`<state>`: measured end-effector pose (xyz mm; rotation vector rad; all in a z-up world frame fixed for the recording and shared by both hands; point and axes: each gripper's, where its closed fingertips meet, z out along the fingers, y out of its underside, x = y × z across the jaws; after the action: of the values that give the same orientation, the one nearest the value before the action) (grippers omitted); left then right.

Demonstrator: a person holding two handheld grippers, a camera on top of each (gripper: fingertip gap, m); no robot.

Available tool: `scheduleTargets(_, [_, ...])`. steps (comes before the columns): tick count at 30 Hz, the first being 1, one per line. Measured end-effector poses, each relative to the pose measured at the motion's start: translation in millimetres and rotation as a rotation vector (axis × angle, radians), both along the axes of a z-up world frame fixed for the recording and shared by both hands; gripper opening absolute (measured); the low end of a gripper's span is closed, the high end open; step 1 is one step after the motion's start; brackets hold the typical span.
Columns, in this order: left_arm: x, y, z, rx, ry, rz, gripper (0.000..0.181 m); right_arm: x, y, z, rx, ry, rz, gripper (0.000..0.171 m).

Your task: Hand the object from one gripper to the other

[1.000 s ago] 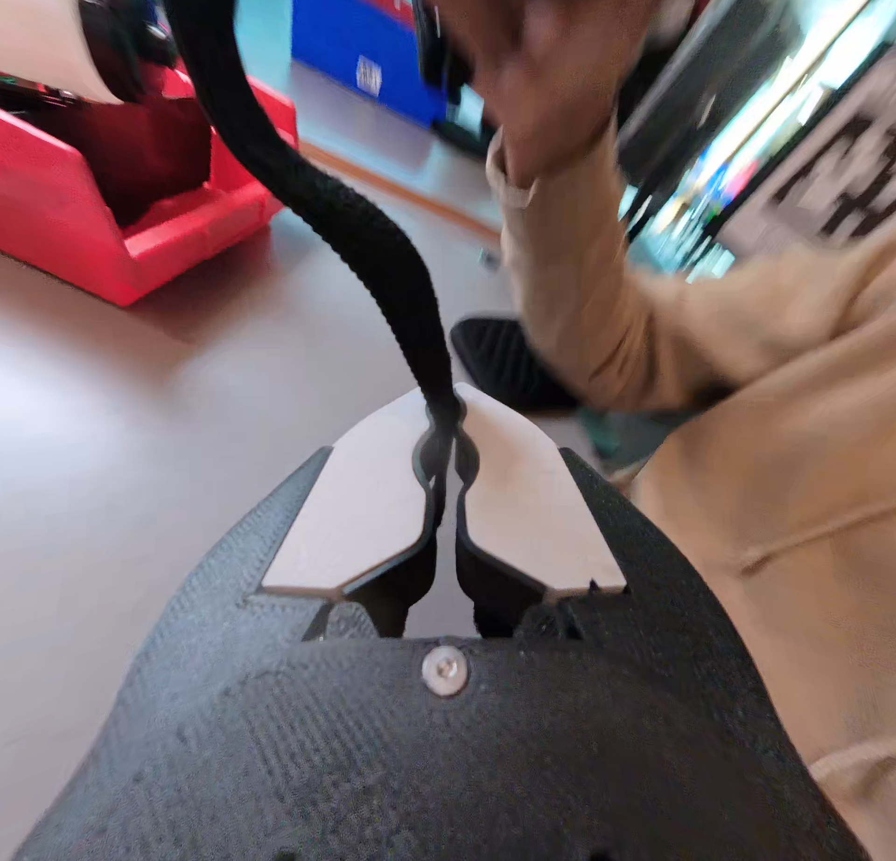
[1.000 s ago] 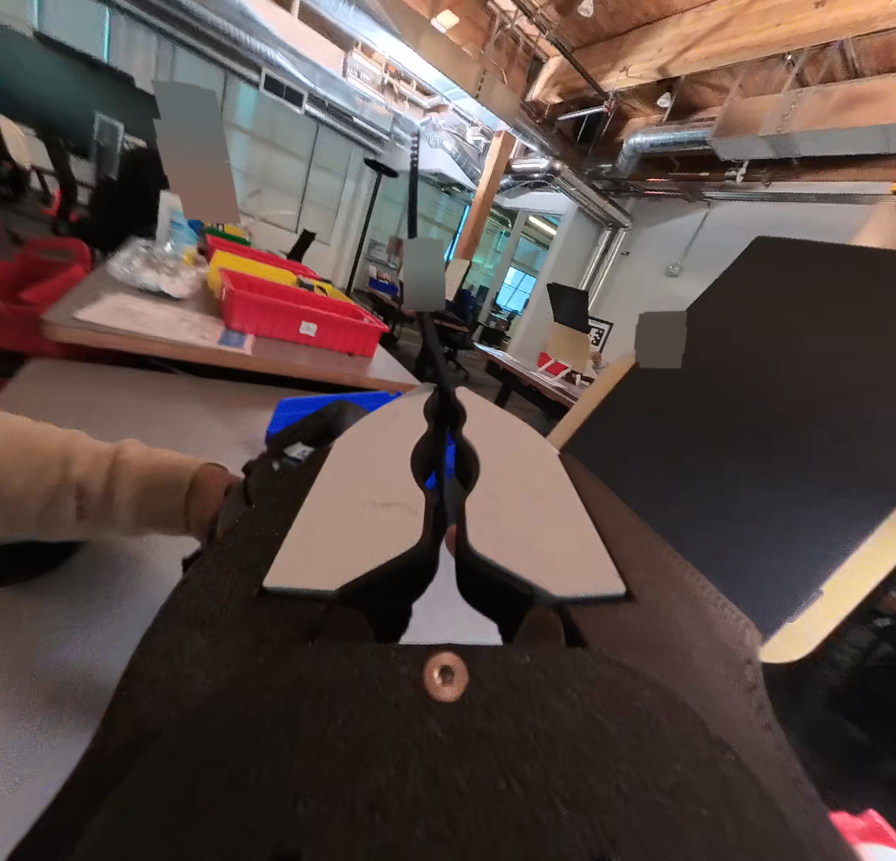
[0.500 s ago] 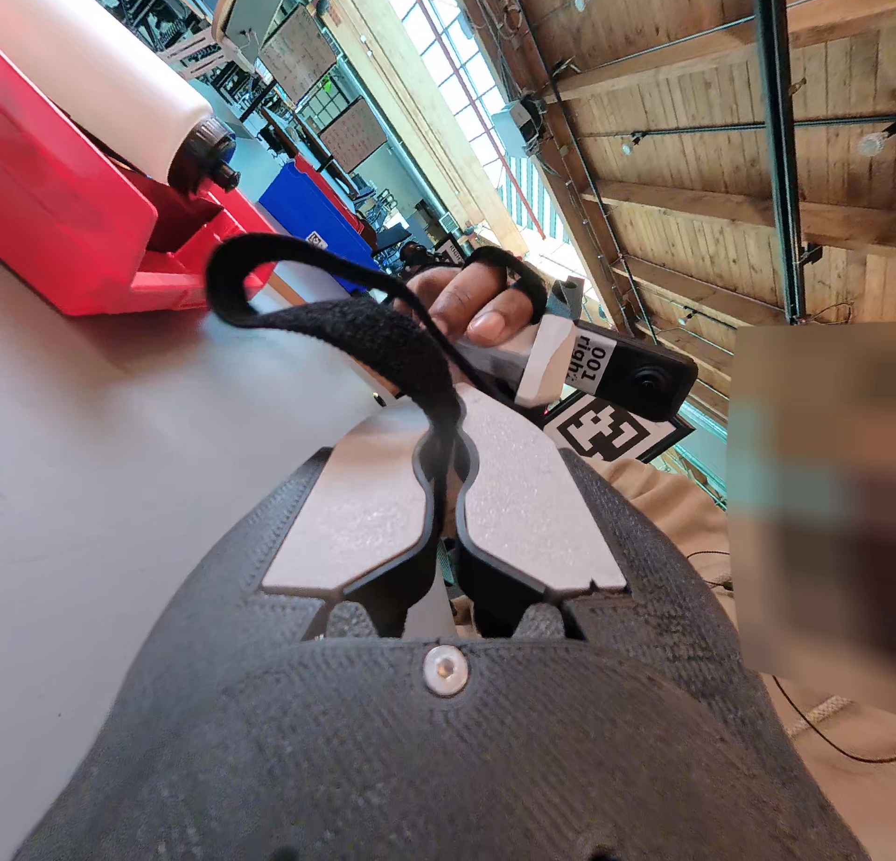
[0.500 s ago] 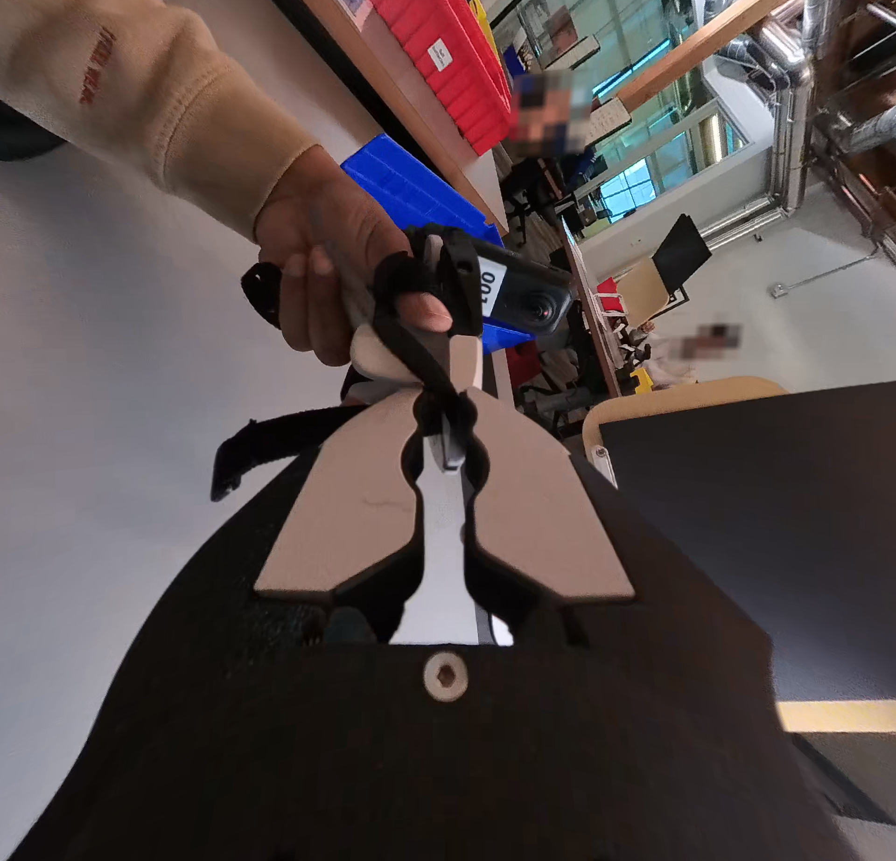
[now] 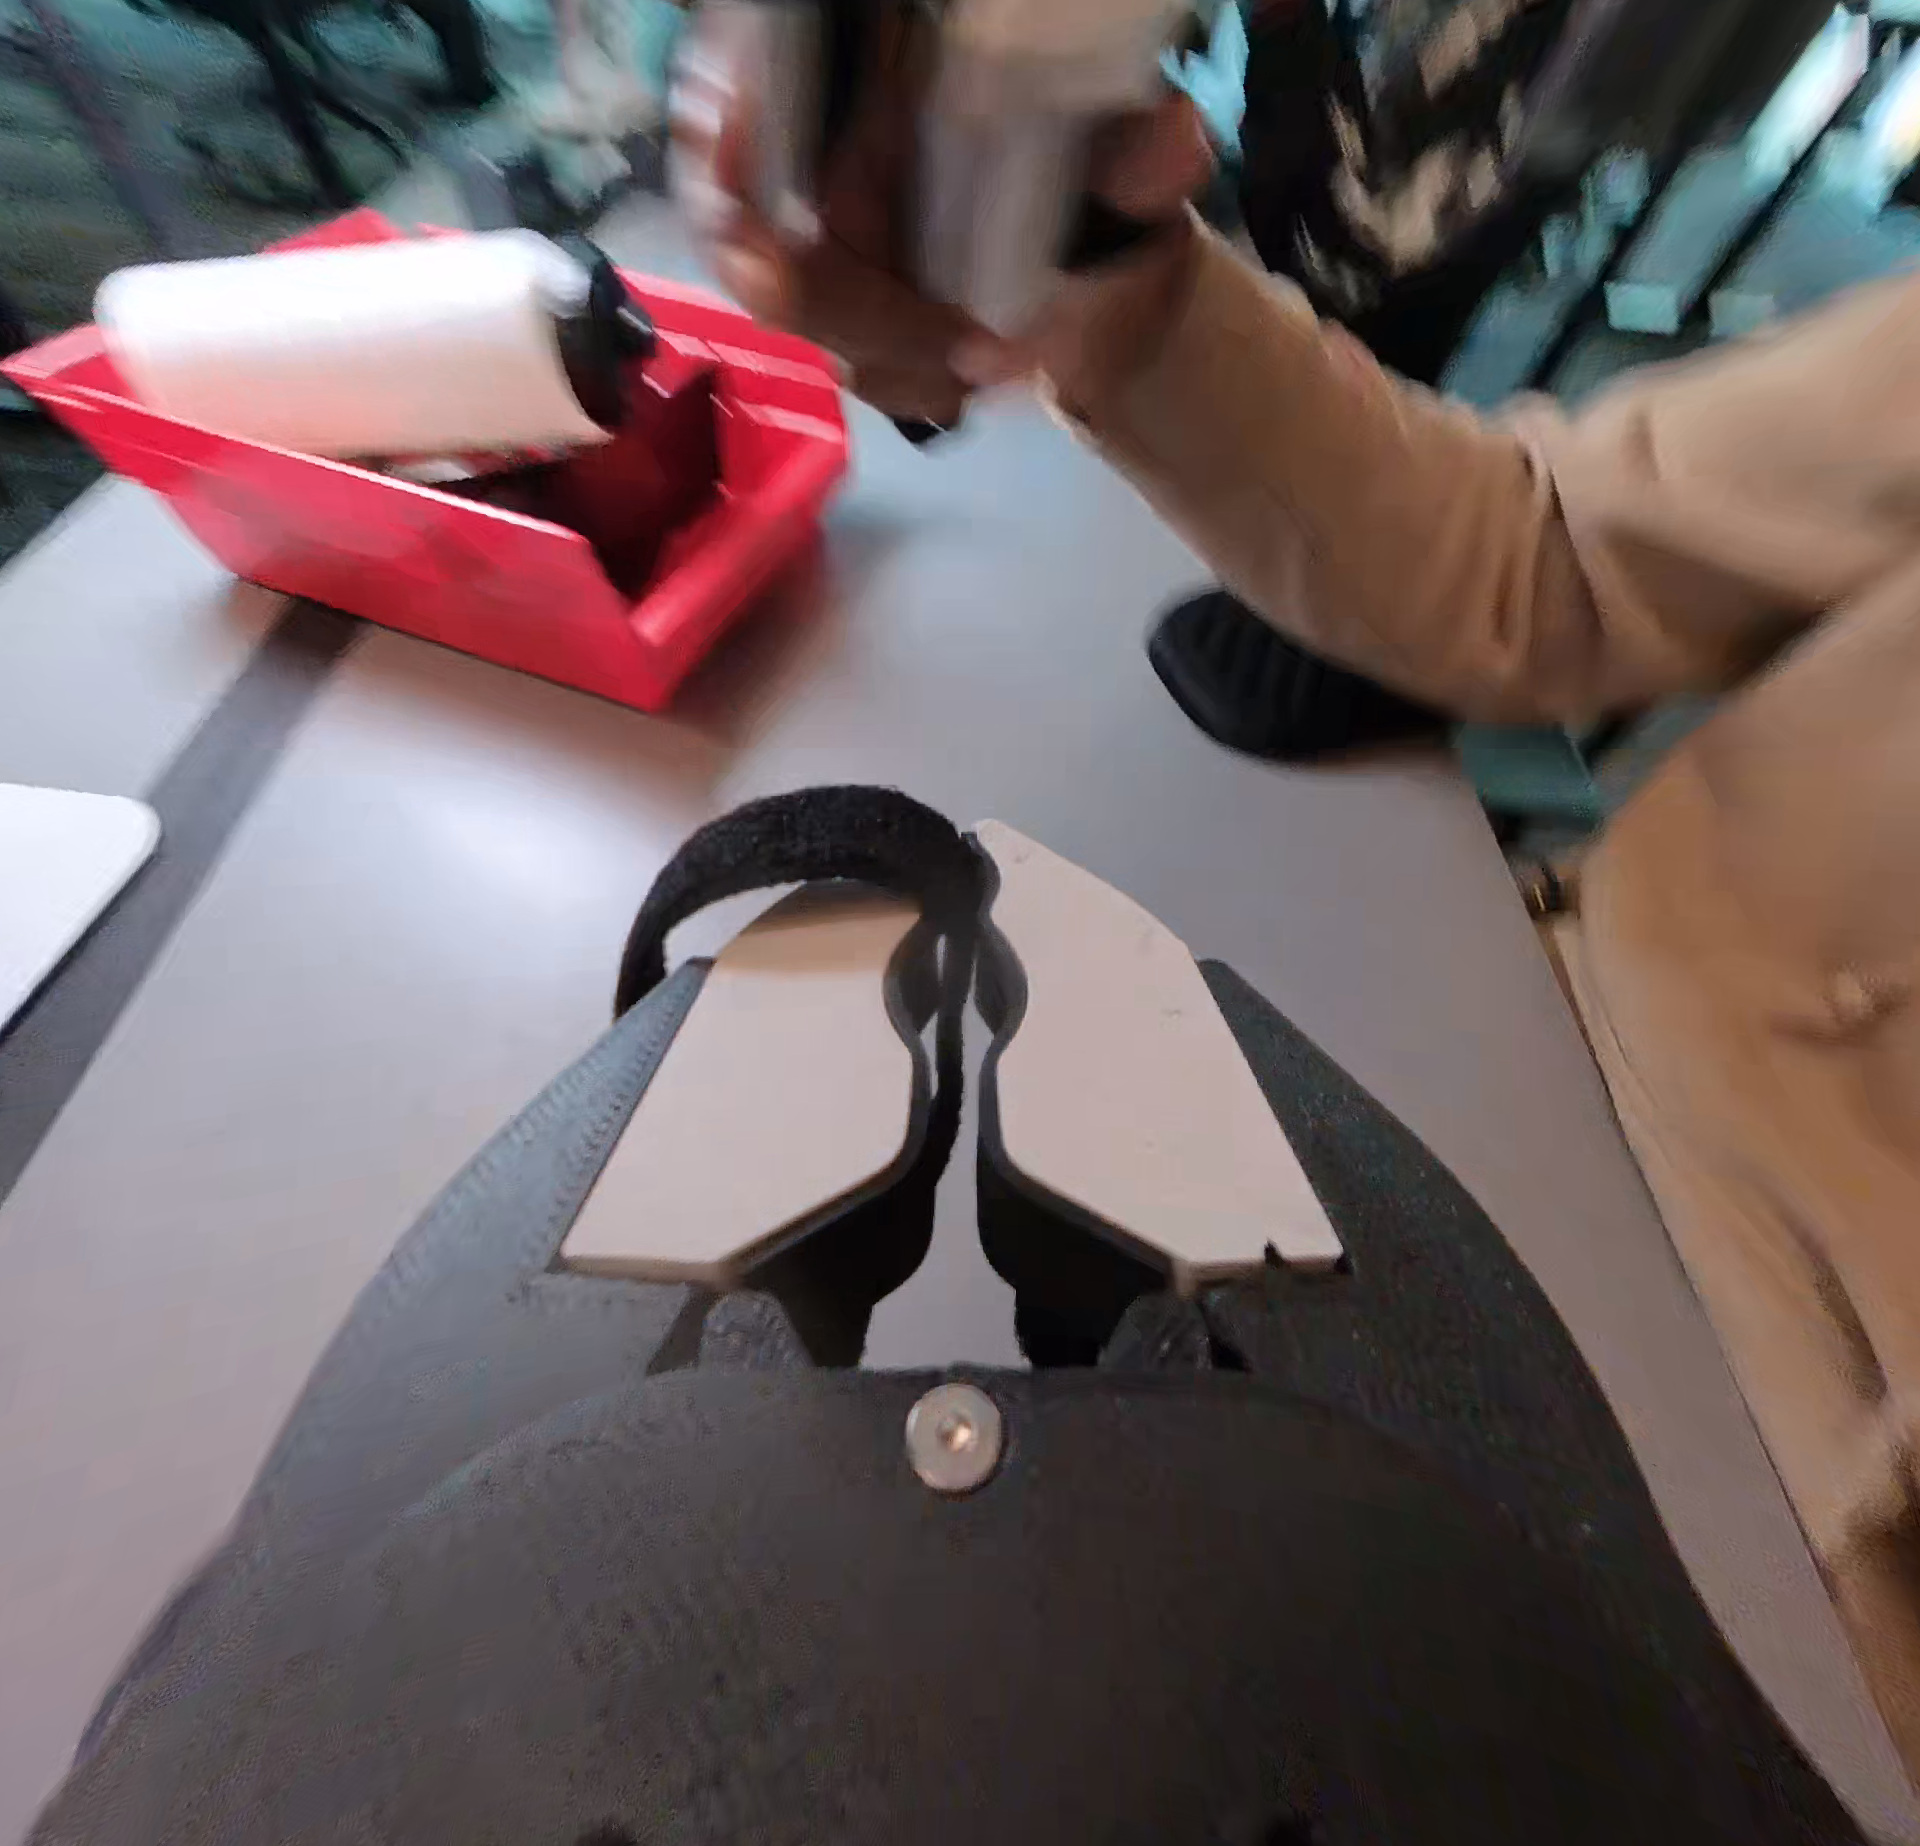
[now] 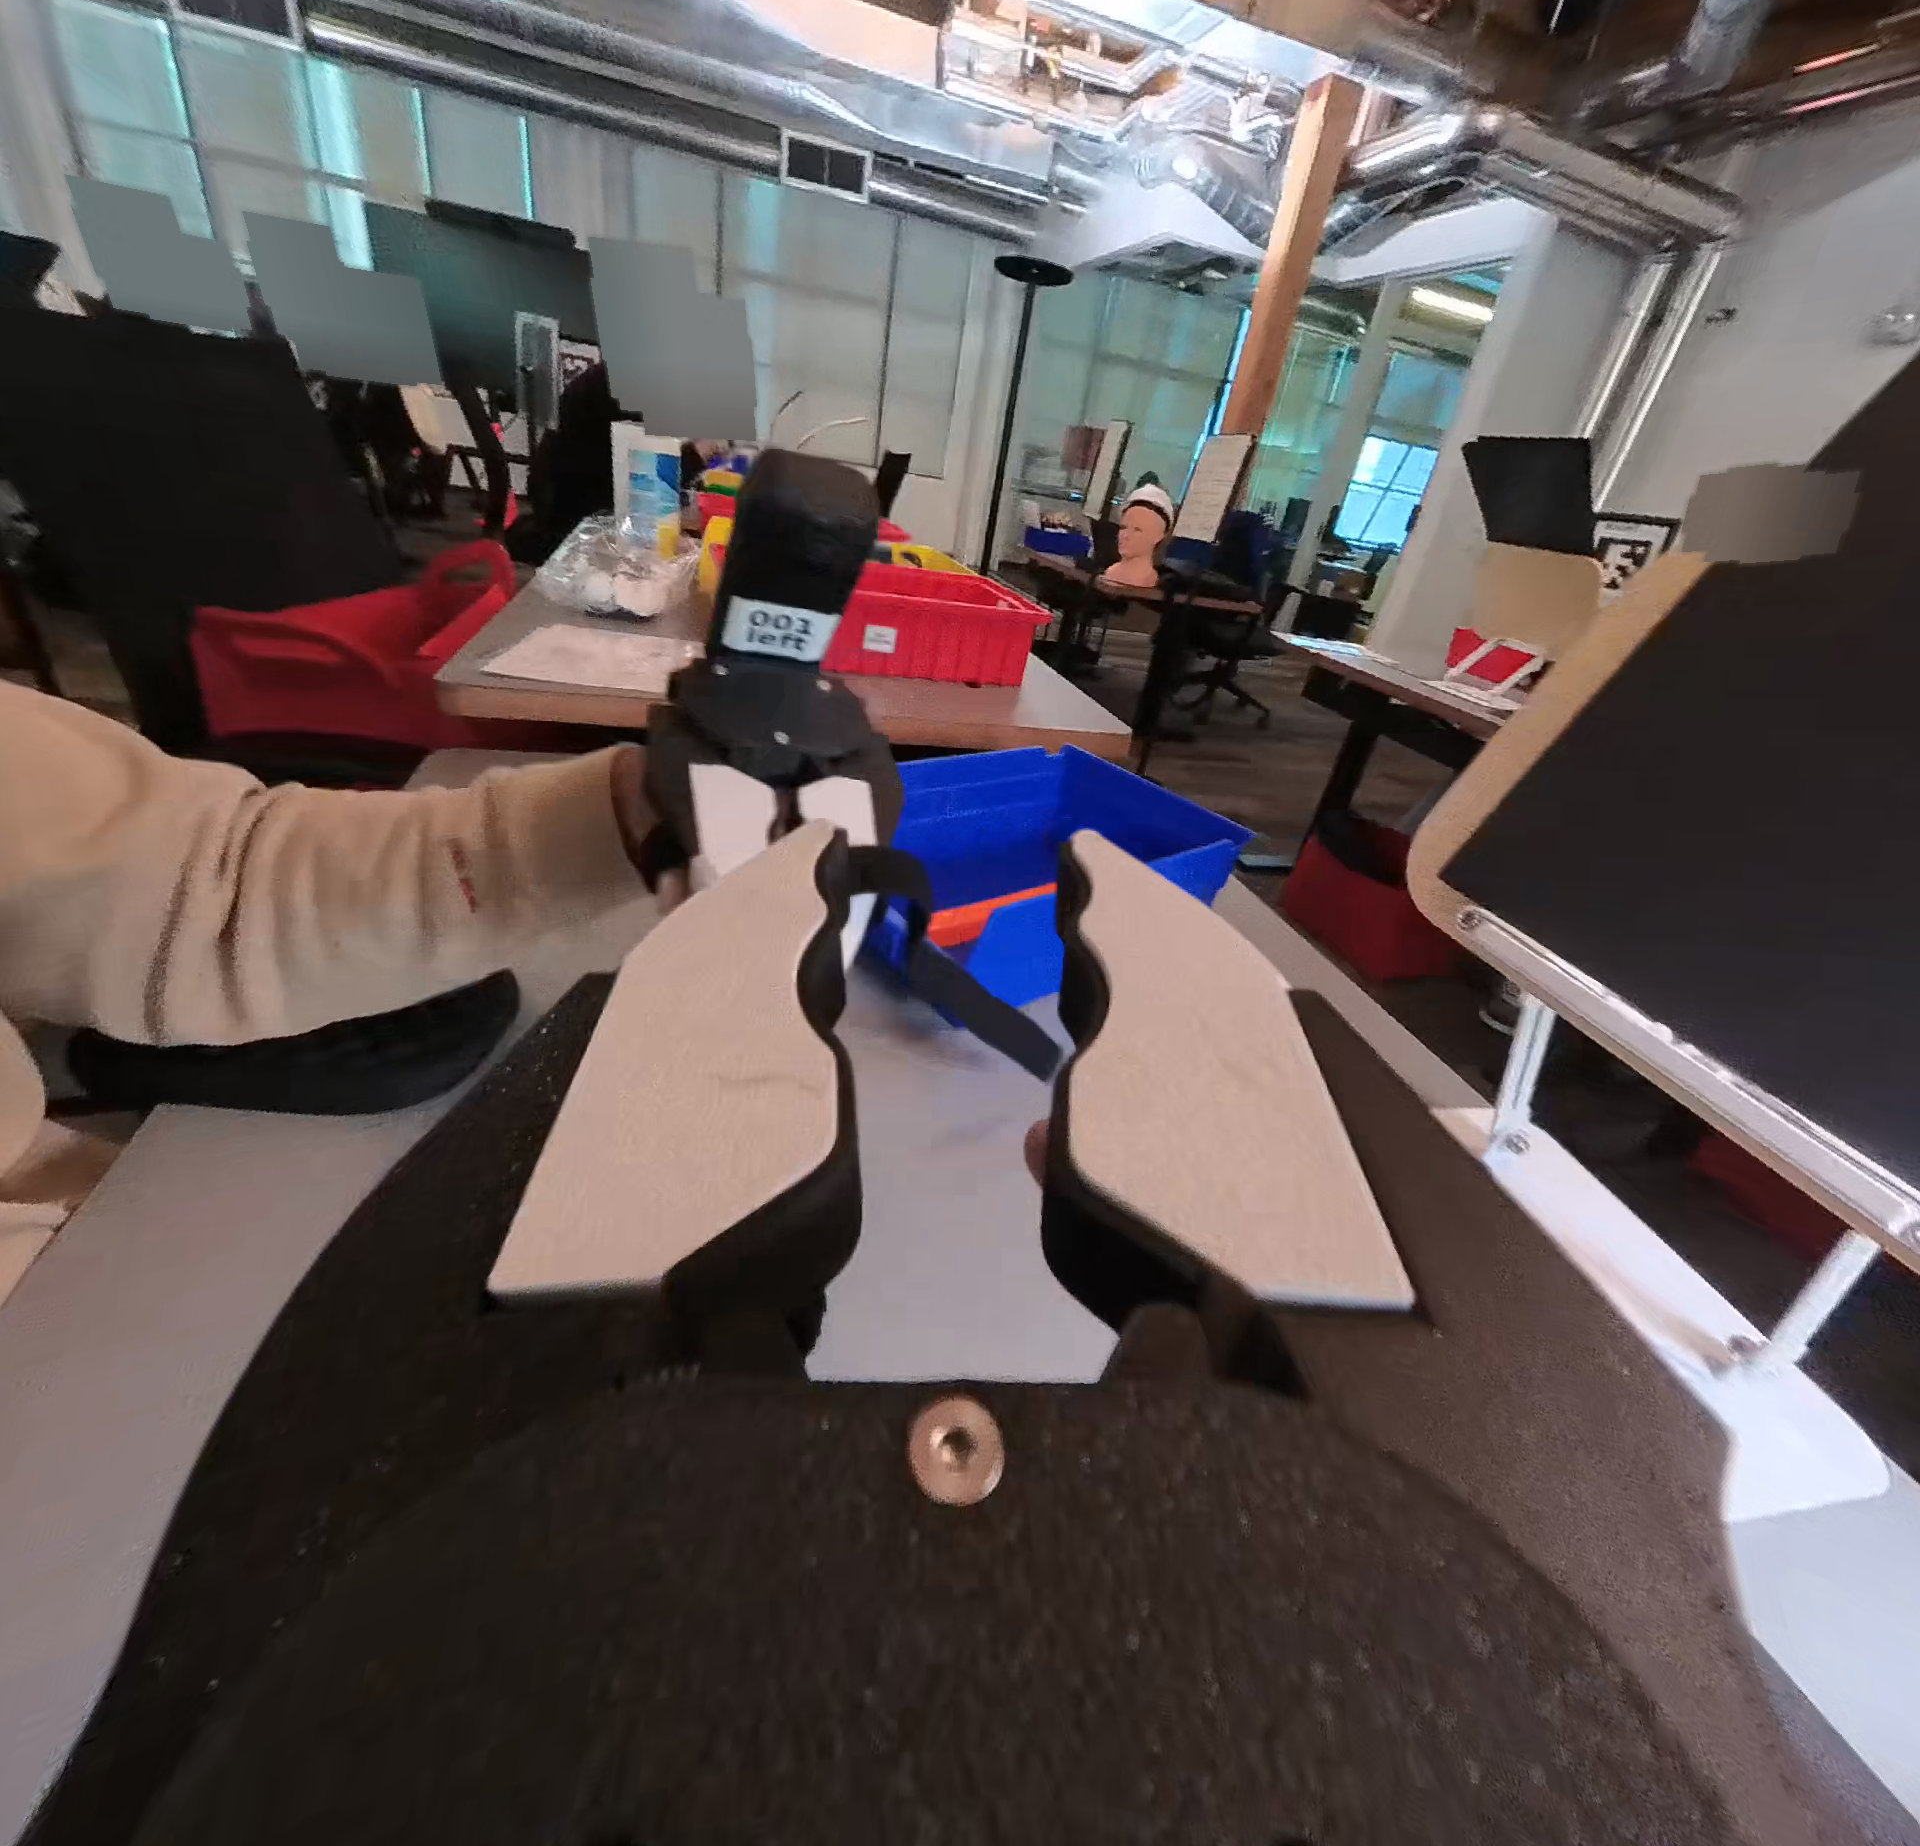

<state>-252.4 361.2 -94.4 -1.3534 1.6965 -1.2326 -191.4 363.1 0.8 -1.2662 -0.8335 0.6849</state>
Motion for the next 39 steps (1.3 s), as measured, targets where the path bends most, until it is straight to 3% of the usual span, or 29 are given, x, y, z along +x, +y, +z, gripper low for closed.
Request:
scheduleTargets(4, [-26,-58,-26,0.119,0.212,-0.297,0.001,-21,3,-23,-0.004,-0.125,0.022,0.037])
scheduleTargets(6, [-31,-77,-24,0.081,0.225,-0.389,0.001,-47,-12,-46,-0.070,-0.218,0.155,0.036])
scheduleTargets(10, [-30,-83,-8,0.051,0.145,-0.412,0.000,-77,-49,-100,-0.336,-0.366,0.467,0.035])
scheduleTargets(14, [-34,-78,23,-0.019,-0.005,-0.400,0.000,-84,-13,-132,-0.303,-0.496,0.261,0.056])
scheduleTargets(15, [-37,-78,27,-0.029,-0.022,-0.410,0.000,-85,-1,-133,-0.252,-0.508,0.187,0.051])
scheduleTargets(17, [-41,-77,34,-0.031,-0.048,-0.415,0.001,-83,19,-135,-0.162,-0.536,0.056,0.012])
scheduleTargets(18, [-42,-75,36,-0.029,-0.059,-0.405,0.001,-79,25,-134,-0.118,-0.540,0.012,0.003])
scheduleTargets(23, [-43,-61,40,-0.035,-0.076,-0.337,0.001,-47,46,-94,-0.027,-0.330,-0.155,0.003])
scheduleTargets(28, [-35,-45,7,-0.078,0.014,-0.307,0.006,-9,48,-38,0.180,-0.200,-0.357,0.003])
scheduleTargets(33, [-18,-37,-29,-0.176,0.129,-0.289,0.002,23,47,-18,0.281,-0.276,-0.520,0.006])
scheduleTargets(39, [-22,-52,-5,-0.193,0.042,-0.363,0.002,54,67,-33,0.317,-0.400,-0.719,0.015])
